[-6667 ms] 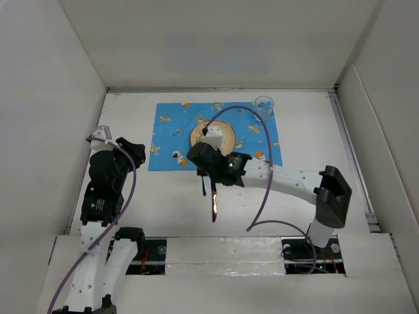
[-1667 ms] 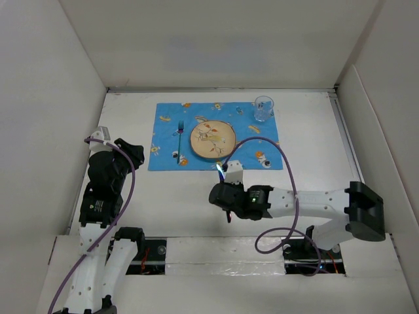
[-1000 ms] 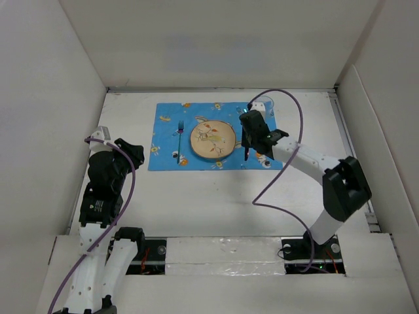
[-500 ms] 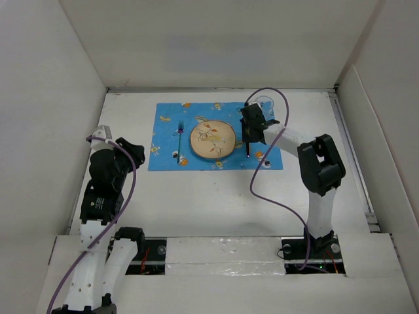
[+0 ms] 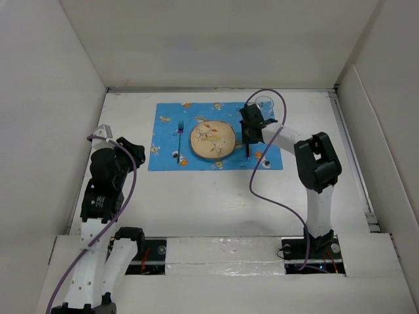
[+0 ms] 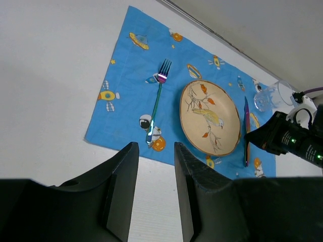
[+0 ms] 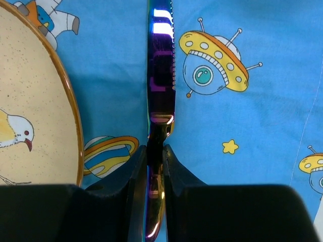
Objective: Set the dinner table for one person
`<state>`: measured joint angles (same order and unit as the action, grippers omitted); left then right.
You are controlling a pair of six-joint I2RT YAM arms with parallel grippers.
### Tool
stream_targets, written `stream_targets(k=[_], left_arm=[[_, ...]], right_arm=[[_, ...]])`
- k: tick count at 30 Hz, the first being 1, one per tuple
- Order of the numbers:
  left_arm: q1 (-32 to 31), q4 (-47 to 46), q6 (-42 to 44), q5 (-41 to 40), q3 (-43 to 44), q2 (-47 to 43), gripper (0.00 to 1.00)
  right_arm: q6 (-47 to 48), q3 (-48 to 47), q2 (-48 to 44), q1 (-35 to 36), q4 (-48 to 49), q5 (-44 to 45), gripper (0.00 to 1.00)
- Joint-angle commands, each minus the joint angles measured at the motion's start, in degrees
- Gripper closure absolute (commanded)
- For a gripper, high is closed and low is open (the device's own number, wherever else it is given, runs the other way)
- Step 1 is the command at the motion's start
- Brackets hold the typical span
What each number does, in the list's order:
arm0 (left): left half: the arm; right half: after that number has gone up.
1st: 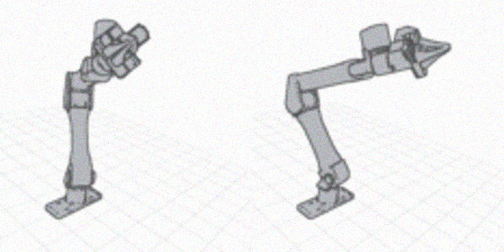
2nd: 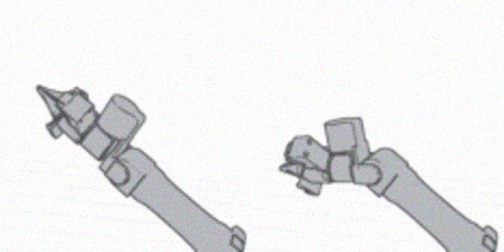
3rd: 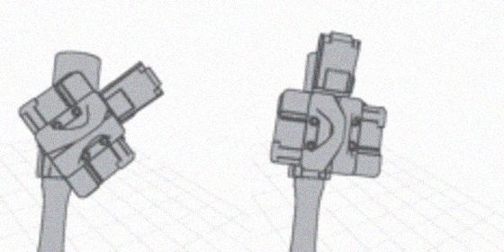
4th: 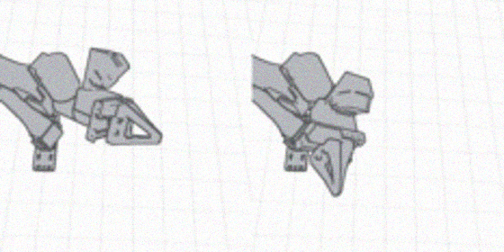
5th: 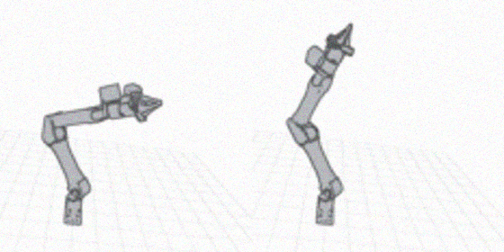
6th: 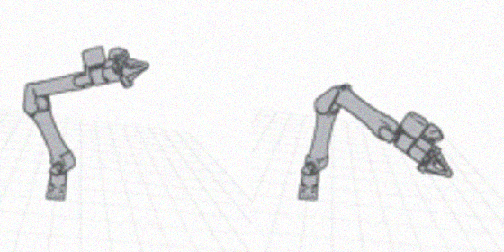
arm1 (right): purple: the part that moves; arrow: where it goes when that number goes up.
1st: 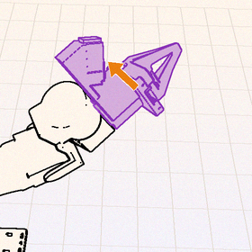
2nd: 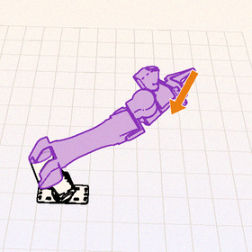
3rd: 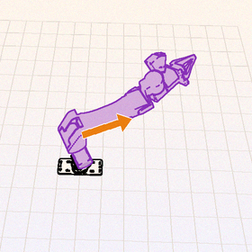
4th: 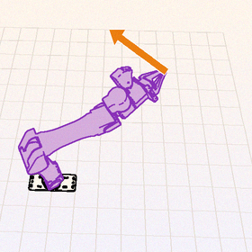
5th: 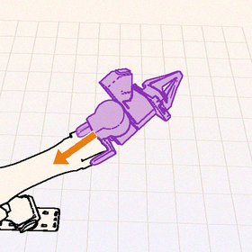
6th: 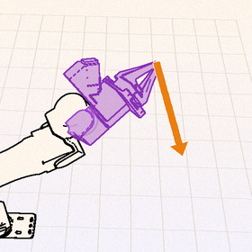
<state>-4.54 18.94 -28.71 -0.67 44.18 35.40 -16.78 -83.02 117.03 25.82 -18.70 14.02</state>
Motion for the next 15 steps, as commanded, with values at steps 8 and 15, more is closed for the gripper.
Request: stream_targets(k=[8, 15], left_arm=[[-0.3, -2.4, 1.0, 0.1, 1.4, -0.9, 0.66], [0.9, -3.5, 1.9, 2.3, 0.8, -1.9, 0.58]], right_arm=[[-1.8, -0.2, -4.8, -0.5, 0.1, -0.3, 0.62], [-0.9, 2.1, -20.1, 2.5, -0.7, 0.4, 0.41]])
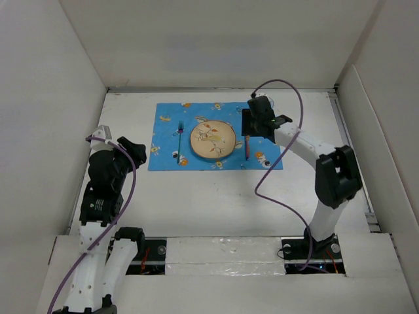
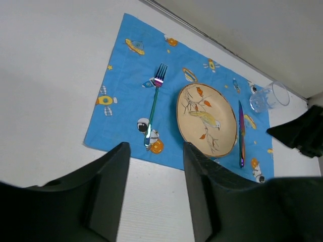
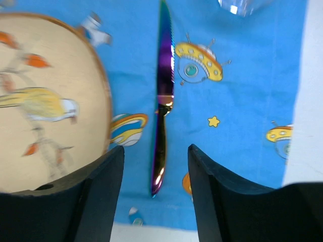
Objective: Set the dinner table for one person
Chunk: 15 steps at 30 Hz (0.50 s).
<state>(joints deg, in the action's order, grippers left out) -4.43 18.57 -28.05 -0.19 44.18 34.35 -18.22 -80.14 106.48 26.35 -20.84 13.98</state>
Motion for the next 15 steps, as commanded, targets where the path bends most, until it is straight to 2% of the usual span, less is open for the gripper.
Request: stream_targets(k=[1, 4, 5, 7, 8, 10, 11, 12, 15], left_arm=[[1.4, -3.7, 1.4, 3.1, 0.5, -1.1, 0.54], [2.1, -4.8, 2.1, 5.3, 0.6, -1.0, 0.51], [2.1, -4.9, 2.2, 5.8, 0.9, -1.0, 0.5], [2.1, -5.4, 2.1, 8.0, 2.0, -1.2, 0.48], [2.1, -5.0, 2.0, 8.4, 4.4, -1.3, 0.48], [2.1, -3.9, 1.5, 8.7, 7.1, -1.7, 0.47], [2.1, -3.8, 1.3, 8.5, 9.6, -3.1, 0.47], [2.1, -3.8, 1.2, 7.8, 10.5, -4.2, 0.47], [2.1, -4.0, 0.8, 4.7, 13.5, -8.9, 0.47]], right_arm=[[0.6, -0.9, -14.0, 3.4, 0.1, 2.3, 0.39], [1.3, 0.4, -21.5, 5.8, -0.4, 6.0, 0.37], [1.3, 0.9, -26.7, 6.3, -0.5, 6.9, 0.0], [0.1, 2.9, -32.8, 7.9, -0.8, 8.7, 0.0], [-0.5, 4.9, -41.2, 8.7, 0.7, 11.3, 0.0], [-1.0, 12.5, -50.5, 9.5, 6.7, 12.7, 0.0], [-1.2, 15.1, -55.3, 9.5, 8.4, 13.4, 0.0], [-1.5, 17.7, -64.5, 9.5, 10.5, 14.0, 0.0], [-3.3, 26.5, -76.6, 9.0, 14.6, 18.4, 0.0]])
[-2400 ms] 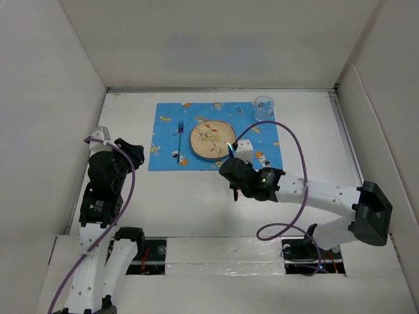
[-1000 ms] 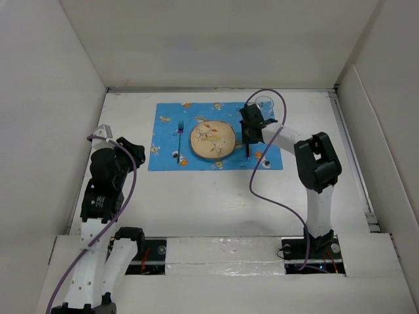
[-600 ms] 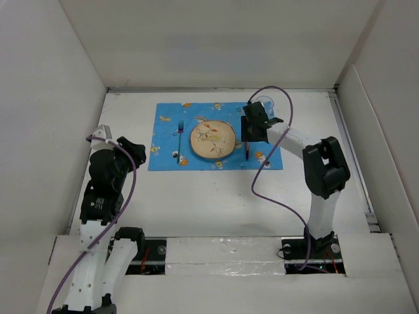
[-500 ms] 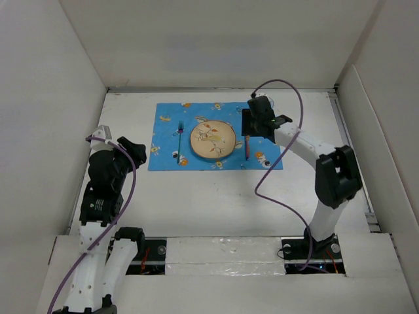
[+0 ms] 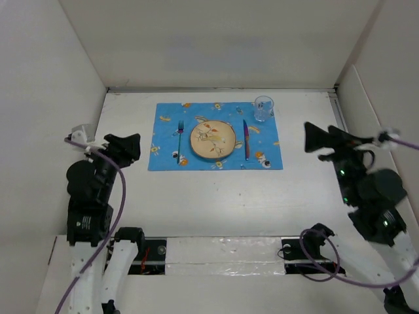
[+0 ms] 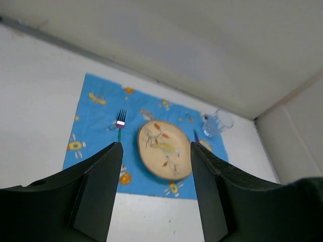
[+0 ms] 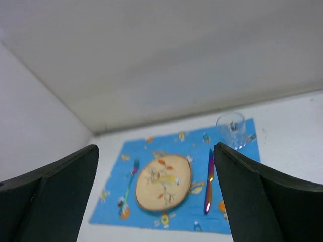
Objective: Set the dinner table for one person
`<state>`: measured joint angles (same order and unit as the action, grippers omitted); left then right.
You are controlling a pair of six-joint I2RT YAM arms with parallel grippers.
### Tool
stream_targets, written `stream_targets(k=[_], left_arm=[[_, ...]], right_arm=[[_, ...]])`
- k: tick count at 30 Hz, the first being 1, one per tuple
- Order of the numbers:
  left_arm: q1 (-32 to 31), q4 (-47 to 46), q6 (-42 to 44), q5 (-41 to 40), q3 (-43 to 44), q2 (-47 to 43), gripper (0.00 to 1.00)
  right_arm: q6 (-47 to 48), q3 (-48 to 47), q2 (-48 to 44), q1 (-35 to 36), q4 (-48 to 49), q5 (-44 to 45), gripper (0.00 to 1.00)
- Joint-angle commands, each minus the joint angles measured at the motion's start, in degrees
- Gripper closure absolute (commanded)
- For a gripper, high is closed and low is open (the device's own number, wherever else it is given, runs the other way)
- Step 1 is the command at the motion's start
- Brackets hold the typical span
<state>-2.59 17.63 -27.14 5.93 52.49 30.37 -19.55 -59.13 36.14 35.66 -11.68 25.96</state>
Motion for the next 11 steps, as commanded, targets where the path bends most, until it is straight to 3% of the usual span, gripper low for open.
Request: stream_targets(k=[1, 6, 11], left_arm=[[0.2, -2.3, 0.0, -2.1, 5.5, -5.8, 0.47], [-1.0, -4.4, -0.2, -4.1, -2.5, -9.5, 0.48], [-1.0, -5.7, -1.6, -2.8, -8.0, -9.3, 0.44]], right_arm=[[-2.0, 9.1, -12.3, -0.3, 6.8, 7.7, 0.0], [-4.2, 14.6, -19.1, -0.9, 4.5, 12.2, 0.0], [-6.8, 12.3, -10.7, -0.9, 0.7, 7.4, 0.0]])
